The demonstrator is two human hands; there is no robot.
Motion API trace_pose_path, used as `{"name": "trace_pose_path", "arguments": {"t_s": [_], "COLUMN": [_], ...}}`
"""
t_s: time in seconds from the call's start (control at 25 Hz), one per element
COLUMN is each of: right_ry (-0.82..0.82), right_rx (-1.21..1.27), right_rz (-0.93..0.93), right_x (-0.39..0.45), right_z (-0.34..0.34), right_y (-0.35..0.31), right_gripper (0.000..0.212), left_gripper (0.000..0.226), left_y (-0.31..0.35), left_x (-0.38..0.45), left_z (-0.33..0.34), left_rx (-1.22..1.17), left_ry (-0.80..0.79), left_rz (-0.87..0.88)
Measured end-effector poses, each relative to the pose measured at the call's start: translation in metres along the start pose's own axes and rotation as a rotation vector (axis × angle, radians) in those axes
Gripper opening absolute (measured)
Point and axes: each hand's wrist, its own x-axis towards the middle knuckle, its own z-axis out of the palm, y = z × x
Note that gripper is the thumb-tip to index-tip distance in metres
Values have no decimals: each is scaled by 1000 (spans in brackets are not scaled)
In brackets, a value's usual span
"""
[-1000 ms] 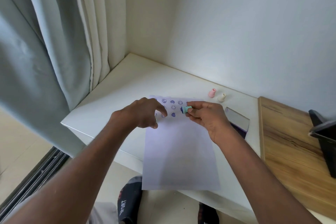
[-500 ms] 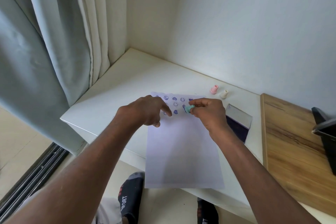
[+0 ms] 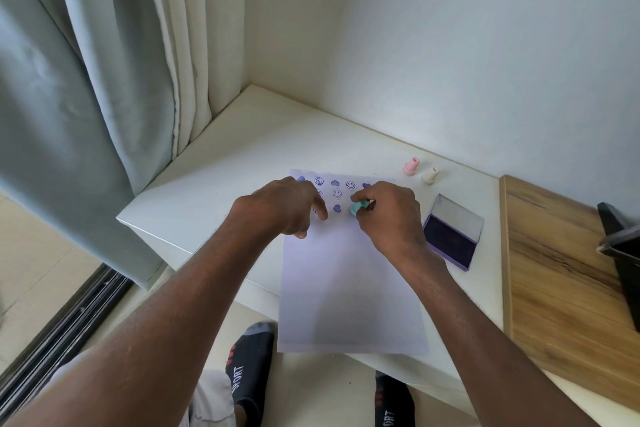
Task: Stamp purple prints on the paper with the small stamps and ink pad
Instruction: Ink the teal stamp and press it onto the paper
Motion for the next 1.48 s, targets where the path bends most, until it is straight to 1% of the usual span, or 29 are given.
{"name": "trace_pose_path", "arguments": {"t_s": [0.28,0.44,0.64,0.84,1.0,1.08,1.16,1.2,1.28,1.32,1.36,1.4,1.48], "right_ry": [18,52,89,110,67,16,12,47,108,55,-44,-129,-231], "right_rx": [-97,-6,50,-54,-85,-39,142,302,791,1059,1314,1541,1898], "right_rz": [-49,-31,-29,29,35,89,214,302,529,662,760,811,805], "right_x": [1,3,0,-6,-9,-5,1,5,9,10,9,7,4], "right_z": [5,7,10,9,3,0,-5,-10,-26,-35,-44,-51,-63], "right_y": [-2,2,4,0,-4,0,8,13,21,25,30,34,41], "right_gripper": [29,25,25,29,31,29,26,26,26,25,24,22,11], "left_gripper": [57,58,57,58,58,55,48,42,31,27,25,23,17], "left_y": [1,2,7,12,13,12,9,9,12,16,21,25,34], "left_x": [-1,-2,-7,-10,-11,-11,-7,-5,-2,-2,-2,-2,-1], "left_z": [1,2,2,3,4,5,3,1,-4,-7,-9,-10,-9], "left_rx": [4,3,-4,17,28,37,41,13,-98,-149,-188,-219,-293], "left_ry": [9,23,54,70,83,71,60,74,150,212,276,334,401], "left_rz": [-17,-21,-28,-43,-38,-23,2,23,56,67,76,82,81]}}
